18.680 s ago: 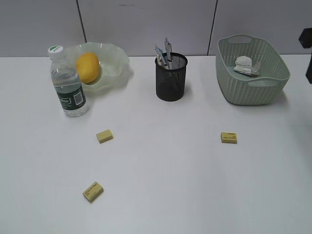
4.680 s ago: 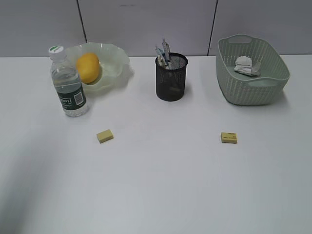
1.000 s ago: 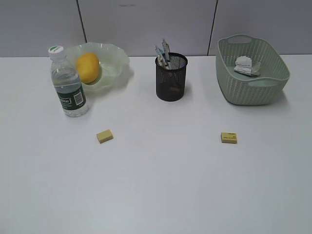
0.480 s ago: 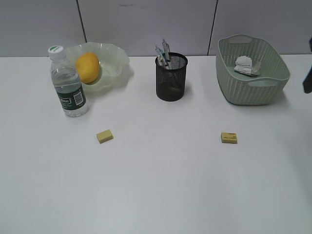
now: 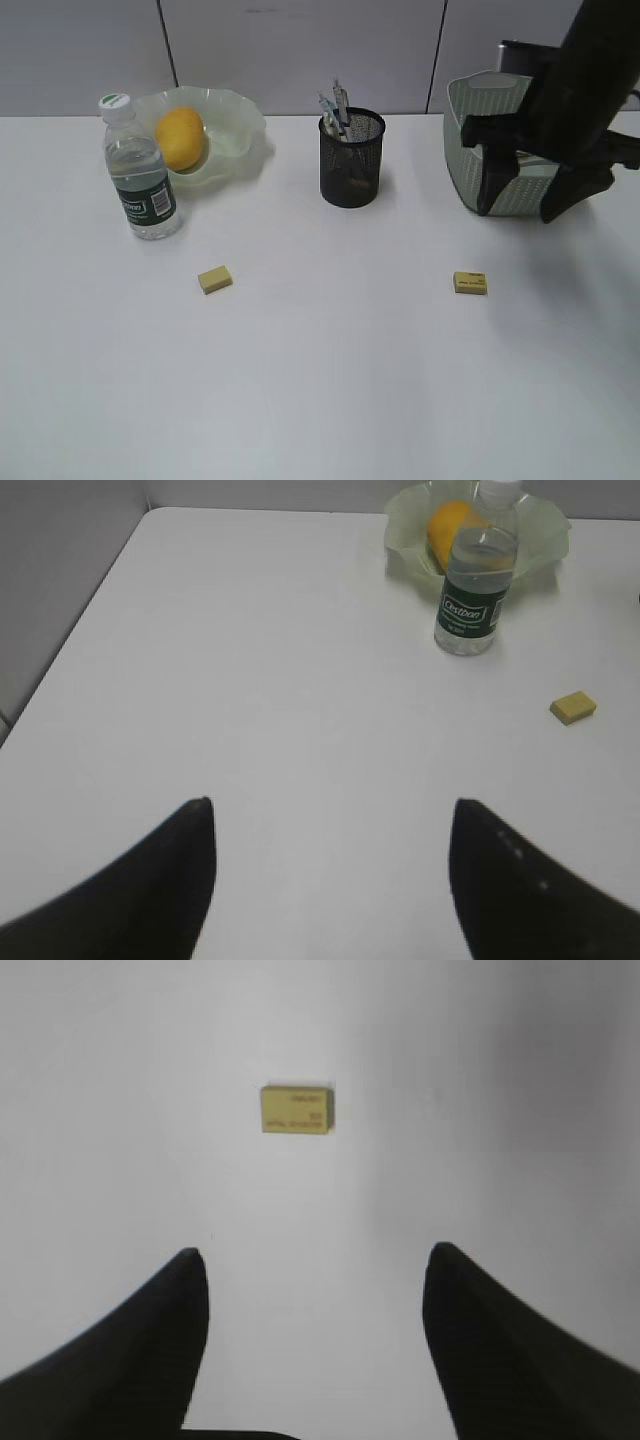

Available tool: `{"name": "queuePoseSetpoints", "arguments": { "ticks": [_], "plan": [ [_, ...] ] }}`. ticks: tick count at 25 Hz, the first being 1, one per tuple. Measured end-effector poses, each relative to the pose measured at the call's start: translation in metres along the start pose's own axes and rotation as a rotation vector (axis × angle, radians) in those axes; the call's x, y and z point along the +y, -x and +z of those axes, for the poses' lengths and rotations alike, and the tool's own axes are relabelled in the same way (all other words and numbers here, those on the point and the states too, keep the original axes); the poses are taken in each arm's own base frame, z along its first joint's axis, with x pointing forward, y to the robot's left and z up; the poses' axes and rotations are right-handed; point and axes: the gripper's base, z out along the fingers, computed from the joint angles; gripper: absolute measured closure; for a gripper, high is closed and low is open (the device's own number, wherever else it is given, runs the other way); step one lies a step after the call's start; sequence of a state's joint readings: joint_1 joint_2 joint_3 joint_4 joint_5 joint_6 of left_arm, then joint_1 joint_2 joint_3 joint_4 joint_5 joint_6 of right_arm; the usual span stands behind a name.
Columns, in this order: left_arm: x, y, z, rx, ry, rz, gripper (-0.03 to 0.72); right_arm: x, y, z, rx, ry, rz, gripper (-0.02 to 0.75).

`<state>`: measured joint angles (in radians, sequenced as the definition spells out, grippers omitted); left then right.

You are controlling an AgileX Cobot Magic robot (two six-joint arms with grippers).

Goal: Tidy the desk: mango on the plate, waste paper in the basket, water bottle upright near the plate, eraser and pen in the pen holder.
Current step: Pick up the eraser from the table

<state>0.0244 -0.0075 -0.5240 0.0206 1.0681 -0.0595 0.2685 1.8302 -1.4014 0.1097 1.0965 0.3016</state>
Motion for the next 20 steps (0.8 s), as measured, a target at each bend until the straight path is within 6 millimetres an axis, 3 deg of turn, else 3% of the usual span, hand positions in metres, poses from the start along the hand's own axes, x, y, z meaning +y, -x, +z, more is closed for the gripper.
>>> {"name": "queuePoseSetpoints", "arguments": {
  "ticks": [4, 8, 20],
  "plan": [
    [0.0, 0.0, 0.0, 0.0, 0.0, 0.0, 0.138, 0.015, 0.006, 0.032, 0.012, -0.023, -0.025, 0.206],
    [0.0, 0.0, 0.0, 0.0, 0.0, 0.0, 0.138, 0.016, 0.01, 0.055, 0.025, -0.061, -0.015, 0.206],
    [0.0, 0.0, 0.0, 0.0, 0.0, 0.0, 0.146, 0.016, 0.015, 0.094, 0.049, -0.062, 0.071, 0.206]
  ]
}}
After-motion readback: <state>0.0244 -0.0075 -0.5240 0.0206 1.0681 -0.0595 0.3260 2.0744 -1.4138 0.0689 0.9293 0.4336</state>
